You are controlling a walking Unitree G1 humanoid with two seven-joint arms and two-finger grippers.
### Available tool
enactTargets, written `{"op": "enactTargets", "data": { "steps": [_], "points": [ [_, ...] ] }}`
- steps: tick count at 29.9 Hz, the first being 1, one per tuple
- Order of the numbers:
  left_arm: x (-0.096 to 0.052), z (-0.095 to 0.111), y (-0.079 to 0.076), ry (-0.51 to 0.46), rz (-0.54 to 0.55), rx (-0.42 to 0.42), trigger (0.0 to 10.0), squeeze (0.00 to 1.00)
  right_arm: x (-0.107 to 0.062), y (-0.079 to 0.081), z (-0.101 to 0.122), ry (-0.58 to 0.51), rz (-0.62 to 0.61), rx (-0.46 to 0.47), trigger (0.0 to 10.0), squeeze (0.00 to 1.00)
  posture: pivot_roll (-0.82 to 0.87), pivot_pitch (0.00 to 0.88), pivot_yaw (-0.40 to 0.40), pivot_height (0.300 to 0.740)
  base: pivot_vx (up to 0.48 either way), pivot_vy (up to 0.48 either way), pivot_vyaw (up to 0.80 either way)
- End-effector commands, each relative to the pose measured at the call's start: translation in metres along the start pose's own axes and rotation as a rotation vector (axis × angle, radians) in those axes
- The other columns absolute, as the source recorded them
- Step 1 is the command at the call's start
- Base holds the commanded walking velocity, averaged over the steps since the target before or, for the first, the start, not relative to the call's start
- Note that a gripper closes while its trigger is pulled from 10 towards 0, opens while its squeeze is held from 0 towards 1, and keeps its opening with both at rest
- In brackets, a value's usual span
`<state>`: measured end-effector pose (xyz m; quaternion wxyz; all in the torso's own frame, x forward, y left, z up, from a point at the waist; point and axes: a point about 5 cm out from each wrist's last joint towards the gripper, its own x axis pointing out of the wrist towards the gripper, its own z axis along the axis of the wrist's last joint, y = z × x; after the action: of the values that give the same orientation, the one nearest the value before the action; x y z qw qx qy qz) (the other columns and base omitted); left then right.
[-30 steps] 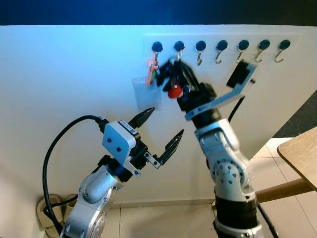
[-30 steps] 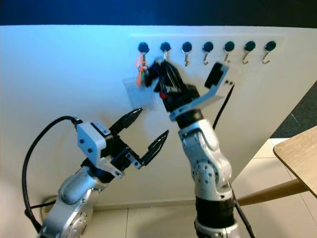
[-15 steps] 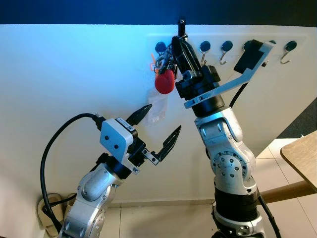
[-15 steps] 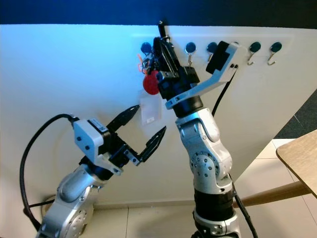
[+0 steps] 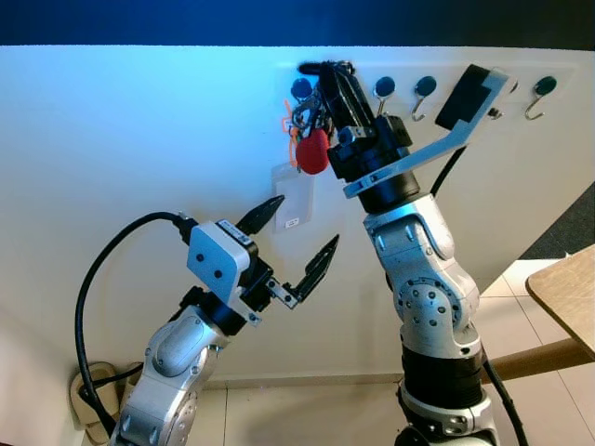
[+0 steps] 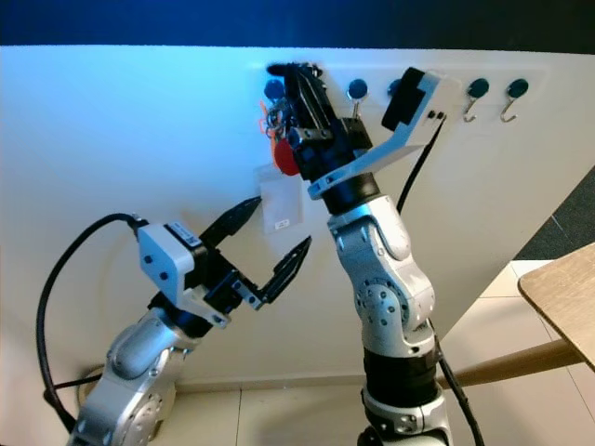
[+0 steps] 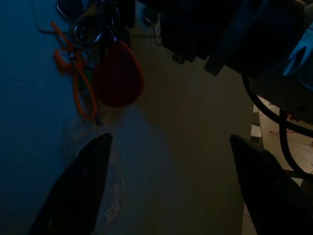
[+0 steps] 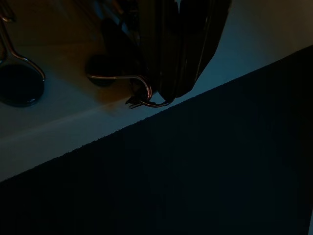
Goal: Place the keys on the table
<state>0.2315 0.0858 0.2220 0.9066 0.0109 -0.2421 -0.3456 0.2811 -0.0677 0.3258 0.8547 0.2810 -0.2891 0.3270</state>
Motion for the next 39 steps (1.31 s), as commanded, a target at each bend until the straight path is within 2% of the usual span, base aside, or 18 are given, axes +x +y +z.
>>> {"op": "enactTargets", "data": {
  "steps": [1, 2, 8, 13, 19, 32, 39],
  "points": [
    [-0.001, -0.002, -0.002, 0.019, -0.011, -0.002, 10.0, 0.0, 0.0, 0.004, -0.008, 0.047, 0.023, 0.002, 10.0, 0.0, 0.07, 0.131, -0.027, 0.74, 0.0, 0.0, 0.0],
    [-0.001, -0.002, -0.002, 0.02, -0.01, -0.001, 10.0, 0.0, 0.0, 0.006, -0.014, 0.1, 0.048, -0.013, 10.0, 0.0, 0.07, 0.131, -0.027, 0.74, 0.0, 0.0, 0.0],
    [-0.001, -0.002, -0.002, 0.019, -0.01, 0.002, 10.0, 0.0, -0.002, 0.006, -0.02, 0.137, 0.057, -0.044, 10.0, 0.0, 0.07, 0.131, -0.029, 0.74, 0.0, 0.0, 0.0],
    [-0.001, -0.002, -0.002, 0.021, -0.013, 0.008, 10.0, 0.0, 0.002, -0.003, -0.012, 0.073, -0.028, 0.022, 10.0, 0.0, 0.07, 0.131, -0.03, 0.74, 0.0, 0.0, 0.0],
    [-0.001, -0.003, -0.003, 0.022, -0.02, 0.009, 10.0, 0.0, 0.003, -0.009, -0.009, 0.064, -0.058, 0.044, 10.0, 0.0, 0.07, 0.131, -0.031, 0.74, 0.0, 0.0, 0.0],
    [-0.001, -0.003, -0.005, 0.026, -0.033, 0.011, 10.0, 0.0, 0.007, -0.026, 0.005, -0.013, -0.121, 0.045, 10.0, 0.0, 0.07, 0.131, -0.03, 0.74, 0.0, 0.0, 0.0],
    [-0.001, -0.004, -0.005, 0.028, -0.036, 0.012, 10.0, 0.0, 0.006, -0.02, 0.0, 0.034, -0.062, -0.008, 10.0, 0.0, 0.07, 0.131, -0.028, 0.74, 0.0, 0.0, 0.0]
  ]
}}
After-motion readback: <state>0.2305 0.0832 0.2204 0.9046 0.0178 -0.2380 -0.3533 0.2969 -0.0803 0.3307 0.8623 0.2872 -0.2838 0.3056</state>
